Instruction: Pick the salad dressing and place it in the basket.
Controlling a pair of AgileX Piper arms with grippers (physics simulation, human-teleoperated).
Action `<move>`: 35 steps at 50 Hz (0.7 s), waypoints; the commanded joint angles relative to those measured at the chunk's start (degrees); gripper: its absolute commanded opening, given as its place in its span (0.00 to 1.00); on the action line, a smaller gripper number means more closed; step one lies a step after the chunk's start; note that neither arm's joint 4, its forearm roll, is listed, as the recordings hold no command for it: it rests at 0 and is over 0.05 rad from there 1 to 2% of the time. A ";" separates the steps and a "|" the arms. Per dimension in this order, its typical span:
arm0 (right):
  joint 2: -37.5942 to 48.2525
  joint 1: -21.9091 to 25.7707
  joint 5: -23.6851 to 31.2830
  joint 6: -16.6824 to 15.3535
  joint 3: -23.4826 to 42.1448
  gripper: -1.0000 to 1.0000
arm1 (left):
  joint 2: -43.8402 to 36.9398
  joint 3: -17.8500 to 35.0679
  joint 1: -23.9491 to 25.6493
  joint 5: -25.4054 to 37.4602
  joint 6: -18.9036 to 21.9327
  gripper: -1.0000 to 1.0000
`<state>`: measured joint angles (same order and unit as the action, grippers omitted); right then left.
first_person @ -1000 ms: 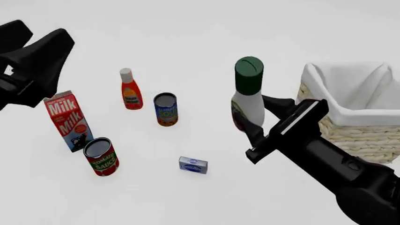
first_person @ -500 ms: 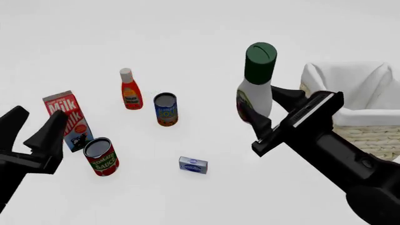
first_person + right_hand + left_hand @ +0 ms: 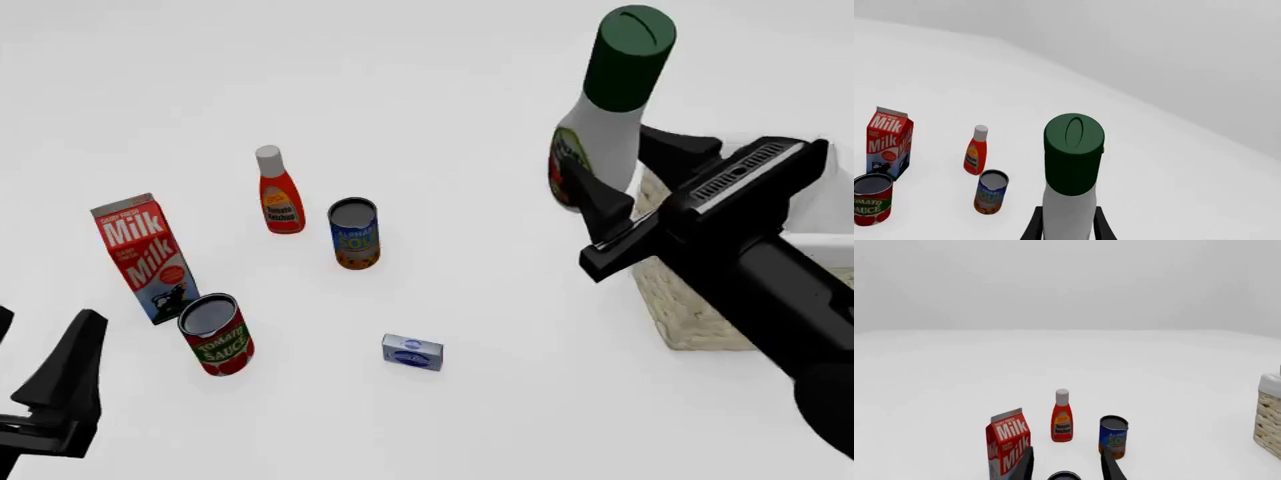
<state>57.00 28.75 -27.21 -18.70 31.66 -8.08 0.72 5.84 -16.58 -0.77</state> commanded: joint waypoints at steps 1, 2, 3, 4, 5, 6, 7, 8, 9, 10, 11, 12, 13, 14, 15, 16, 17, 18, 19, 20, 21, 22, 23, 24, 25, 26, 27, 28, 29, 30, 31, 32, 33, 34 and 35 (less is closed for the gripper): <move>-2.55 -4.08 2.64 1.41 3.42 0.00 | 7.98 -0.72 -1.47 6.96 1.97 1.00; -2.80 -4.83 3.10 1.82 3.86 0.00 | 7.98 -0.72 -2.02 7.01 1.39 1.00; -2.99 -5.31 3.29 1.83 4.08 0.00 | 7.99 -0.72 -2.17 7.02 1.15 1.00; -3.11 -6.11 3.38 1.73 4.26 0.00 | 7.99 -0.72 -2.40 7.08 0.90 1.00; -3.26 -6.73 3.53 1.58 4.53 0.00 | 7.99 -0.72 -2.75 7.09 0.40 1.00; -3.46 -7.30 3.72 1.70 4.74 0.00 | 8.01 -0.72 -2.72 7.03 0.41 1.00; -3.77 -8.30 4.12 1.95 5.18 0.00 | 8.02 -0.72 -2.64 6.96 0.29 1.00; -3.78 -8.30 4.13 1.95 5.19 0.00 | 8.02 -0.72 -2.64 6.96 0.29 1.00; -3.83 -8.57 4.43 2.00 5.51 0.00 | 8.03 -0.72 -2.52 6.88 0.34 1.00; -4.03 -9.29 4.73 2.28 5.84 0.00 | 8.04 -0.72 -2.51 6.85 0.51 1.00; -4.13 -9.86 5.25 2.39 6.39 0.00 | 8.04 -0.72 -2.34 6.79 0.71 1.00; -4.22 -10.21 5.52 2.34 6.69 0.00 | 8.05 -0.72 -2.31 6.73 0.81 1.00; -4.31 -10.69 5.77 2.28 6.99 0.00 | 8.05 -0.72 -2.28 6.71 1.03 1.00; -4.54 -11.62 6.00 2.17 7.36 0.00 | 8.05 -0.72 -2.31 6.80 1.20 1.00; -4.68 -12.19 6.20 2.27 7.66 0.00 | 8.06 -0.72 -2.37 6.87 1.14 1.00; -4.75 -13.28 6.62 2.62 8.22 0.00 | 8.06 -0.72 -2.32 6.97 1.23 1.00; -4.72 -13.65 6.85 2.59 8.51 0.00 | 8.06 -0.72 -2.38 7.11 1.50 1.00; -4.72 -14.11 7.03 2.67 8.71 0.00 | 8.06 -0.72 -2.49 7.20 1.62 1.00; -4.56 -14.56 7.20 2.70 8.90 0.00 | 8.06 -0.72 -2.56 7.27 1.61 1.00; -4.50 -15.07 7.24 2.67 9.00 0.00 | 8.06 -0.72 -2.73 7.42 1.54 1.00; -4.44 -15.52 7.43 2.86 9.17 0.00 | 8.06 -0.72 -2.72 7.49 1.62 1.00; -4.32 -16.12 7.55 3.13 9.32 0.00 | 8.06 -0.72 -2.72 7.49 1.62 1.00; -4.09 -16.79 7.64 3.37 9.50 0.00 | 8.06 -0.72 -2.60 7.41 1.82 1.00; -4.00 -17.80 7.57 3.65 9.59 0.00 | 8.06 -0.72 -2.36 7.20 2.21 1.00; -3.88 -18.55 7.66 4.02 9.77 0.00 | 8.06 -0.72 -2.39 7.22 2.21 1.00; -3.75 -19.20 7.83 4.47 9.99 0.00 | 8.06 -0.72 -2.34 7.27 2.16 1.00; -3.53 -20.13 8.12 5.29 10.34 0.00 | 8.06 -0.72 -2.38 7.33 2.04 1.00; -3.25 -20.43 8.18 5.41 10.46 0.00 | 8.06 -0.72 -2.38 7.36 1.91 1.00; -2.89 -21.54 8.14 5.86 10.56 0.00 | 8.06 -0.72 -2.30 7.34 1.87 1.00; -2.59 -22.21 8.13 6.21 10.65 0.00 | 8.06 -0.72 -2.29 7.32 1.88 1.00; -2.32 -22.45 7.94 6.29 10.62 0.00 | 8.06 -0.72 -2.24 7.37 1.83 1.00; -2.32 -22.45 7.94 6.29 10.62 0.00 | 8.06 -0.72 -2.24 7.37 1.83 1.00; -1.38 -24.24 8.07 7.40 10.91 0.00 | 8.06 -0.72 -2.03 7.44 2.01 1.00; -1.37 -24.25 8.07 7.40 10.91 0.00 | 8.06 -0.72 -2.03 7.44 2.01 1.00; -0.81 -25.42 7.93 7.58 10.99 0.00 | 8.06 -0.72 -1.94 7.44 2.05 1.00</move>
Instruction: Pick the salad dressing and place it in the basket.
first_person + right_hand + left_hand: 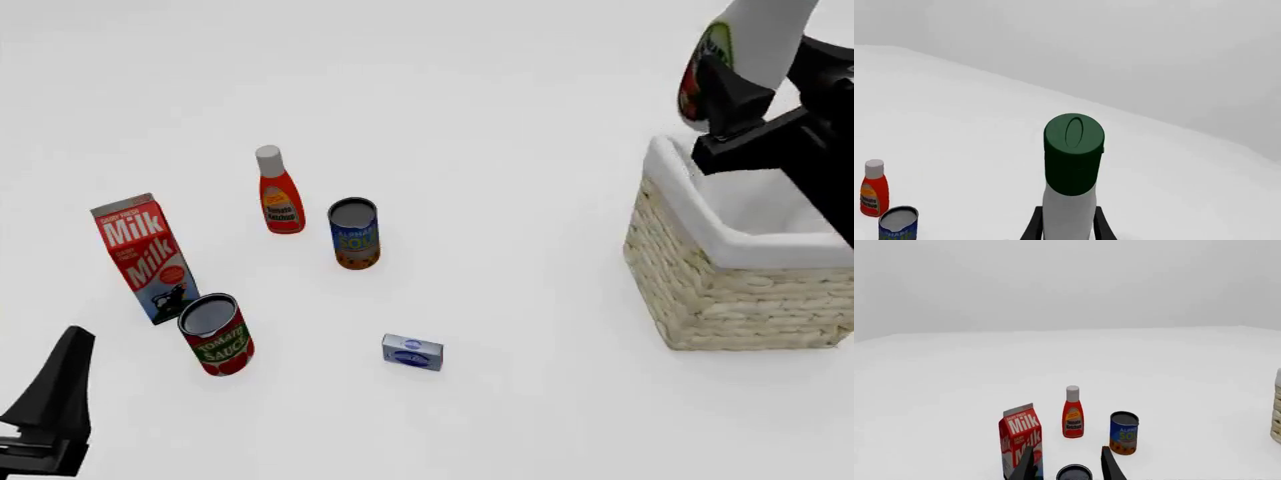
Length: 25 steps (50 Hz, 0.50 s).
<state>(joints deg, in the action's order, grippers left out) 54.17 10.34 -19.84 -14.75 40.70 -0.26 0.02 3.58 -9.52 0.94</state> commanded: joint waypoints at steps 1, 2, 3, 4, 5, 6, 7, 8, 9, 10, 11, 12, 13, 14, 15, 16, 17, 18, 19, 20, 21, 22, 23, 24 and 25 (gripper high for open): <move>2.18 -7.65 0.29 3.15 1.82 0.00 | 0.24 -0.02 0.35 0.38 0.32 1.00; 2.37 -7.97 0.19 3.31 1.82 0.00 | 0.24 -0.02 0.35 0.37 0.35 1.00; 2.61 -8.83 0.41 3.97 2.03 0.00 | 0.24 -0.02 0.30 0.35 0.28 1.00; 2.73 -9.45 0.54 4.23 2.17 0.00 | 0.24 -0.02 0.39 0.37 0.13 1.00; 2.82 -9.77 0.54 4.25 2.21 0.00 | 0.24 -0.02 0.39 0.39 0.22 1.00; 3.02 -10.59 0.63 4.45 2.32 0.00 | 0.24 -0.02 0.31 0.42 0.59 1.00; 3.11 -11.26 0.67 4.69 2.40 0.00 | 0.24 -0.02 0.35 0.43 0.57 1.00; 3.17 -11.46 0.70 4.71 2.45 0.00 | 0.24 -0.02 0.37 0.42 0.54 1.00; 3.17 -11.46 0.71 4.71 2.45 0.00 | 0.24 -0.02 0.37 0.42 0.54 1.00; 3.55 -12.39 0.79 4.82 2.52 0.00 | 0.24 -0.02 0.23 0.55 0.65 1.00; 3.73 -12.87 0.76 5.06 2.54 0.00 | 0.24 -0.02 0.16 0.62 0.64 1.00; 4.07 -13.71 0.77 4.95 2.58 0.00 | 0.24 -0.02 0.20 0.67 0.57 1.00; 4.30 -14.14 0.69 4.90 2.57 0.00 | 0.24 -0.02 0.17 0.66 0.70 1.00; 4.50 -14.44 0.54 4.89 2.54 0.00 | 0.24 -0.02 0.10 0.65 0.86 1.00; 4.97 -15.16 0.43 5.09 2.61 0.00 | 0.24 -0.02 0.11 0.65 0.86 1.00; 5.25 -15.67 0.36 5.25 2.68 0.00 | 0.24 -0.02 0.10 0.61 0.85 1.00; 5.61 -16.10 0.36 5.39 2.81 0.00 | 0.24 -0.02 0.09 0.58 0.86 1.00; 5.61 -16.10 0.36 5.39 2.81 0.00 | 0.24 -0.02 0.09 0.58 0.86 1.00; 6.01 -16.46 0.15 5.44 2.86 0.00 | 0.24 -0.02 0.09 0.46 0.66 1.00; 6.98 -16.97 0.15 5.56 3.13 0.00 | 0.24 -0.02 -0.13 0.43 0.26 1.00; 6.99 -16.97 0.14 5.56 3.14 0.00 | 0.24 -0.02 -0.13 0.43 0.26 1.00; 7.68 -17.19 -0.14 5.26 3.21 0.00 | 0.24 -0.02 -0.13 0.40 0.13 1.00; 8.06 -17.46 -0.26 5.24 3.30 0.00 | 0.24 -0.02 -0.18 0.44 0.22 1.00; 8.68 -17.77 -0.33 5.37 3.55 0.00 | 0.25 -0.02 -0.21 0.55 0.45 1.00; 9.44 -18.36 -0.19 5.45 4.03 0.00 | 0.25 -0.02 0.01 0.62 0.44 1.00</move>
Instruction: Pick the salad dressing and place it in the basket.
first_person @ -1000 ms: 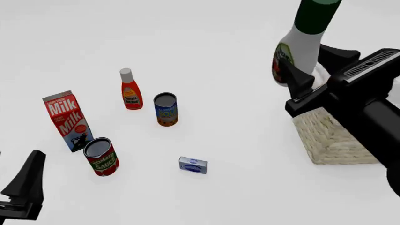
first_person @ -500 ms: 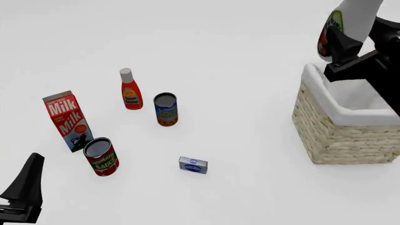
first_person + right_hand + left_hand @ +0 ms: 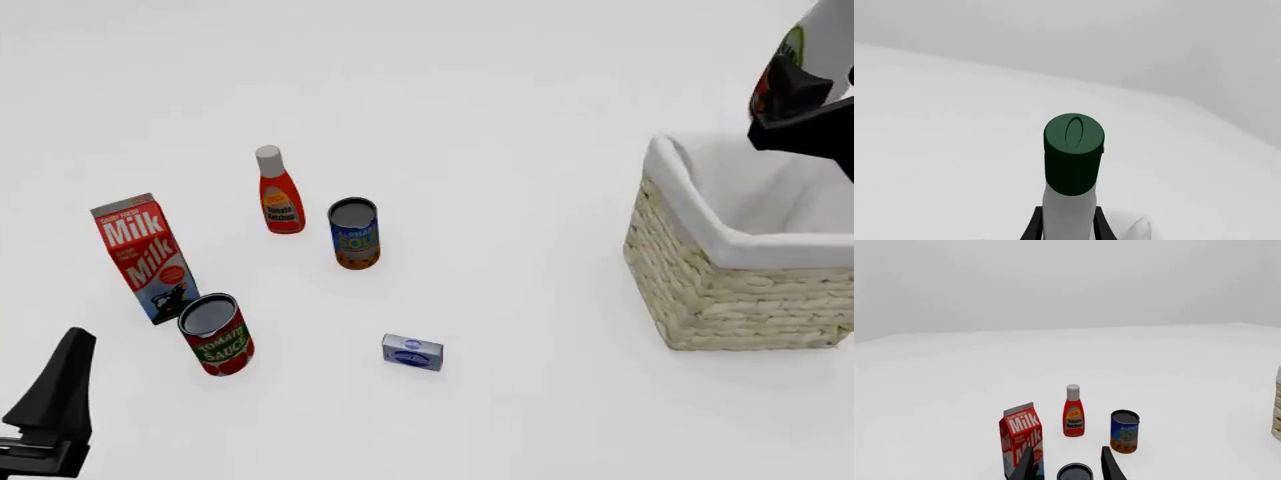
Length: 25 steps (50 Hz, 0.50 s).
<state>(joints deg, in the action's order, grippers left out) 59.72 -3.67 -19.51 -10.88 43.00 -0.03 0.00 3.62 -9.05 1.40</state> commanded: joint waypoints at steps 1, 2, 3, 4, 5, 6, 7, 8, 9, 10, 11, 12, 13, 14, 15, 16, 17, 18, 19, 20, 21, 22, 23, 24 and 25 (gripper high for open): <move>4.57 -4.78 -0.31 1.59 2.19 0.00 | 0.02 0.00 -0.02 0.28 -0.03 1.00; 4.95 -4.94 -0.32 1.55 2.39 0.00 | 0.02 0.00 0.01 0.31 0.00 1.00; 4.95 -4.94 -0.32 1.55 2.40 0.00 | 0.02 0.00 0.01 0.31 0.00 1.00; 5.65 -5.23 -0.11 1.66 2.80 0.00 | 0.02 0.00 0.06 0.27 0.09 1.00; 6.50 -5.53 -0.02 1.54 3.14 0.00 | 0.02 0.00 0.05 0.29 0.07 1.00; 7.13 -5.76 0.10 1.84 3.39 0.00 | 0.02 0.00 0.00 0.29 0.02 1.00; 7.62 -5.90 0.04 1.81 3.46 0.00 | 0.02 0.00 -0.05 0.29 0.02 1.00; 7.62 -5.90 0.03 1.81 3.46 0.00 | 0.02 0.00 -0.05 0.29 0.02 1.00; 7.82 -5.95 -0.03 1.71 3.46 0.00 | 0.02 0.00 -0.06 0.36 0.06 1.00; 8.39 -6.19 -0.06 1.56 3.58 0.00 | 0.02 0.00 -0.08 0.40 0.10 1.00; 8.69 -6.42 -0.06 1.64 3.65 0.00 | 0.02 0.00 -0.04 0.44 0.13 1.00; 8.94 -6.52 -0.12 1.64 3.66 0.00 | 0.02 0.00 0.00 0.46 0.17 1.00; 9.10 -6.56 -0.09 1.69 3.71 0.00 | 0.02 0.00 0.00 0.51 0.18 1.00; 9.32 -6.62 0.00 1.79 3.86 0.00 | 0.02 0.00 -0.01 0.56 0.15 1.00; 9.70 -6.82 0.02 1.77 4.03 0.00 | 0.02 0.00 -0.02 0.64 0.10 1.00; 9.91 -6.92 -0.10 1.65 4.07 0.00 | 0.02 0.00 0.01 0.69 0.09 1.00; 10.20 -7.02 -0.04 1.64 4.27 0.00 | 0.02 0.00 0.04 0.75 0.08 1.00; 10.41 -7.11 0.07 1.77 4.47 0.00 | 0.02 0.00 0.16 0.76 0.07 1.00; 10.69 -7.28 0.22 1.93 4.71 0.00 | 0.02 0.00 0.28 0.71 0.08 1.00; 11.04 -7.50 0.23 1.89 4.93 0.00 | 0.02 0.00 0.33 0.73 0.17 1.00; 11.26 -7.67 0.26 1.79 5.06 0.00 | 0.02 0.00 0.32 0.80 0.15 1.00; 11.49 -7.77 0.24 1.76 5.18 0.00 | 0.02 0.00 0.37 0.84 0.07 1.00; 11.91 -8.00 0.30 1.75 5.39 0.00 | 0.02 0.00 0.43 0.80 0.11 1.00; 12.14 -8.06 0.29 1.70 5.49 0.00 | 0.02 0.00 0.46 0.71 0.23 1.00; 12.14 -8.06 0.29 1.70 5.49 0.00 | 0.02 0.00 0.46 0.71 0.23 1.00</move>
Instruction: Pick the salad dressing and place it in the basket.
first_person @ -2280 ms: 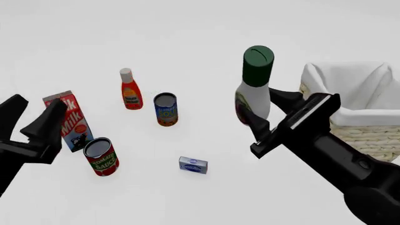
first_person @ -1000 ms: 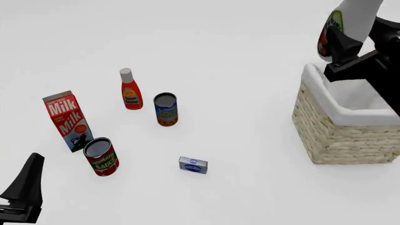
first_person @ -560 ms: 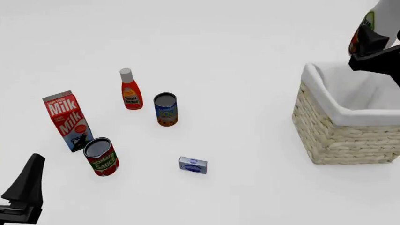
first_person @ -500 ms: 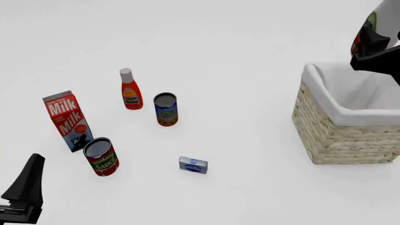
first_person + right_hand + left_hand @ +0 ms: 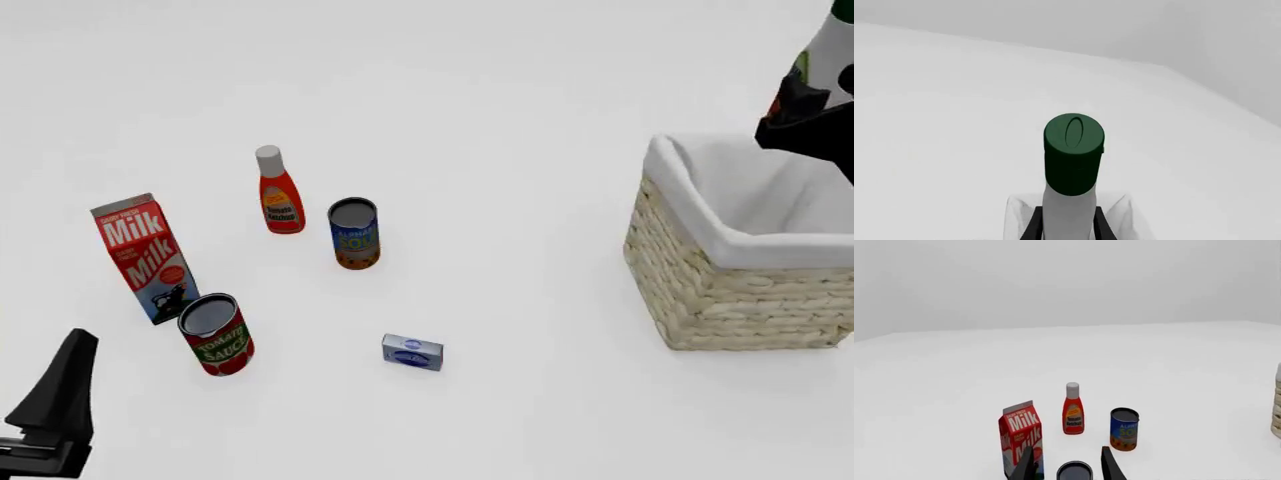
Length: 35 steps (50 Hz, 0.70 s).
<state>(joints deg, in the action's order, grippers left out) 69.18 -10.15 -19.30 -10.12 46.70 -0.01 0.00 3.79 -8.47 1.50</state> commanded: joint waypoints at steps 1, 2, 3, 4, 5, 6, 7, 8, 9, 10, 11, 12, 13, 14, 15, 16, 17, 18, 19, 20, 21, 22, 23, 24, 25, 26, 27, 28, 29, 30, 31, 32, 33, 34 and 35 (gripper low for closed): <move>3.03 -1.70 0.04 0.98 1.90 0.00 | 0.00 0.00 0.27 0.10 0.16 1.00; 3.23 -2.06 0.20 0.94 2.04 0.00 | 0.00 0.00 0.19 0.14 0.11 1.00; 3.39 -2.19 0.18 0.77 2.07 0.00 | 0.00 0.00 0.12 0.20 0.04 1.00; 3.48 -2.45 0.23 0.77 2.13 0.00 | 0.00 0.00 0.11 0.21 -0.09 1.00; 3.59 -2.72 0.38 0.84 2.22 0.00 | 0.00 0.00 0.12 0.23 -0.11 1.00; 3.74 -3.01 0.54 0.79 2.24 0.00 | 0.00 0.00 0.14 0.27 -0.05 1.00; 4.08 -3.43 0.45 0.40 2.12 0.00 | 0.00 0.00 0.18 0.33 -0.02 1.00; 4.20 -3.51 0.49 0.21 2.09 0.00 | 0.00 0.00 0.33 0.32 0.00 1.00; 4.30 -3.56 0.50 0.11 2.02 0.00 | 0.00 0.00 0.34 0.36 0.07 1.00; 4.52 -3.78 0.55 -0.02 2.01 0.00 | 0.00 0.00 0.32 0.41 0.14 1.00; 4.74 -4.01 0.64 -0.04 2.09 0.00 | 0.00 0.00 0.32 0.42 0.11 1.00; 5.05 -4.26 0.77 -0.15 2.21 0.00 | 0.00 0.00 0.32 0.44 0.05 1.00; 5.47 -4.59 0.98 -0.37 2.34 0.00 | 0.00 0.00 0.35 0.45 0.10 1.00; 5.66 -4.80 1.19 -0.50 2.36 0.00 | 0.00 0.00 0.48 0.33 0.34 1.00; 5.90 -4.93 1.20 -0.67 2.35 0.00 | 0.00 0.00 0.58 0.30 0.43 1.00; 6.05 -4.97 1.21 -0.83 2.33 0.00 | 0.00 0.00 0.63 0.28 0.40 1.00; 6.05 -5.06 1.37 -0.88 2.33 0.00 | 0.00 0.00 0.72 0.26 0.44 1.00; 6.11 -5.19 1.48 -0.81 2.40 0.00 | 0.00 0.00 0.77 0.25 0.53 1.00; 6.11 -5.19 1.48 -0.80 2.40 0.00 | 0.00 0.00 0.77 0.25 0.53 1.00; 6.36 -5.37 1.69 -0.83 2.46 0.00 | 0.00 0.00 0.79 0.22 0.53 1.00; 6.55 -5.50 1.88 -0.87 2.52 0.00 | 0.00 0.00 0.97 0.22 0.48 1.00; 6.63 -5.51 1.93 -0.98 2.49 0.00 | 0.00 0.00 1.05 0.18 0.55 1.00; 6.82 -5.54 1.96 -1.11 2.47 0.00 | -0.01 0.00 1.14 0.09 0.64 1.00; 7.03 -5.61 2.04 -1.08 2.52 0.00 | -0.01 0.00 1.18 0.03 0.71 1.00; 7.12 -5.75 2.12 -1.13 2.55 0.00 | -0.01 0.00 1.18 -0.02 0.68 1.00; 7.11 -5.85 2.41 -1.13 2.68 0.00 | -0.01 0.00 1.20 -0.07 0.61 1.00; 7.32 -6.05 2.46 -1.14 2.76 0.00 | -0.01 0.00 1.19 -0.11 0.60 1.00; 7.64 -6.25 2.36 -1.28 2.76 0.00 | -0.01 0.00 1.22 -0.11 0.61 1.00; 7.78 -6.32 2.32 -1.44 2.72 0.00 | -0.01 0.00 1.27 -0.14 0.57 1.00; 7.94 -6.34 2.33 -1.52 2.72 0.00 | -0.01 0.00 1.33 -0.14 0.57 1.00; 7.94 -6.34 2.33 -1.52 2.72 0.00 | -0.01 0.00 1.33 -0.14 0.57 1.00; 8.55 -6.60 2.34 -1.38 2.92 0.00 | -0.01 0.00 1.42 -0.12 0.75 1.00; 8.67 -6.81 2.30 -1.46 2.90 0.00 | -0.01 0.00 1.41 -0.10 0.69 1.00; 8.77 -6.90 2.29 -1.40 2.90 0.00 | -0.01 0.00 1.39 -0.05 0.58 1.00; 8.98 -6.99 2.36 -1.27 2.96 0.00 | -0.01 0.00 1.41 -0.05 0.58 1.00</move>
<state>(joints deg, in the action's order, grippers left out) 76.68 -15.95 -17.19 -12.07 48.92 -0.02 0.00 4.90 -8.46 2.04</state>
